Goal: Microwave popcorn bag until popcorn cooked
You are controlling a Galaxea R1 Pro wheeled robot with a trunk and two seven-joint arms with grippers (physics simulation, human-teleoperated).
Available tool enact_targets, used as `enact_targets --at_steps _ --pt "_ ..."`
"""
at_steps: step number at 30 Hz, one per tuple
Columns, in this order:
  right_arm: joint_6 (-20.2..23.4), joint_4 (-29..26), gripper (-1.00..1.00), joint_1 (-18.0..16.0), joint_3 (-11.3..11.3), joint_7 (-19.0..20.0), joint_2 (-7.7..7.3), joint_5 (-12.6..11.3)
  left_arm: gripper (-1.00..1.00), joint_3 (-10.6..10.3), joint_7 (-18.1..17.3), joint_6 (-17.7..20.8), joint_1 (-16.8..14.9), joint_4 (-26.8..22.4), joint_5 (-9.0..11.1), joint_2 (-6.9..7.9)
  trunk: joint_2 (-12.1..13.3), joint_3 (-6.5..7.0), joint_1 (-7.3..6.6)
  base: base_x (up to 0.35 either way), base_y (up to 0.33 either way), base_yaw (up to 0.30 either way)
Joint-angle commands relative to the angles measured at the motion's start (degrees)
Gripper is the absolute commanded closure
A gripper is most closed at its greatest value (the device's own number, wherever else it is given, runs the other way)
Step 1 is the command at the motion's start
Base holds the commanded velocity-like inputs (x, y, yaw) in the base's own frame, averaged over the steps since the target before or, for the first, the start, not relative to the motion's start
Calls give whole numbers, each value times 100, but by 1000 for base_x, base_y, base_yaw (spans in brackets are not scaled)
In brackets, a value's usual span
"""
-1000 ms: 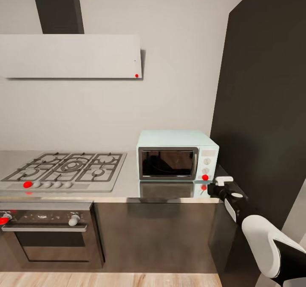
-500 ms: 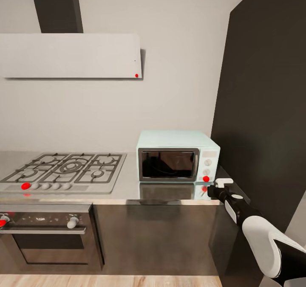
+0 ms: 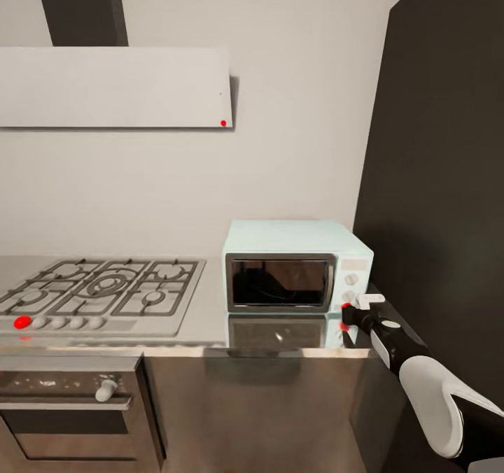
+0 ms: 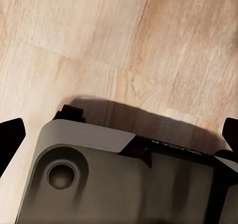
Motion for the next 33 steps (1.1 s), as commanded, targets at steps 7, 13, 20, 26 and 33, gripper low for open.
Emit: enact_targets --at_steps 7,13,20,26,33 --pt "-68 146 100 -5 -49 -62 1 53 -100 -8 -24 -18 -5 9 49 1 -4 -7 2 63 0 0" --pt "-81 159 100 -5 -49 -73 1 53 -100 -8 -24 -18 -5 9 57 1 -4 -7 2 1 0 0" --pt "-81 159 100 -5 -47 -65 1 58 -100 -4 -17 -27 -5 9 68 -8 -4 -7 2 -273 0 0" --pt "-81 76 100 -5 -32 -53 8 88 -100 -3 -17 -27 -5 9 68 -8 -4 -7 2 -339 0 0" --pt "253 -451 100 -5 1 22 12 105 -100 -3 -17 -27 -5 9 68 -8 -4 -7 2 -340 0 0"
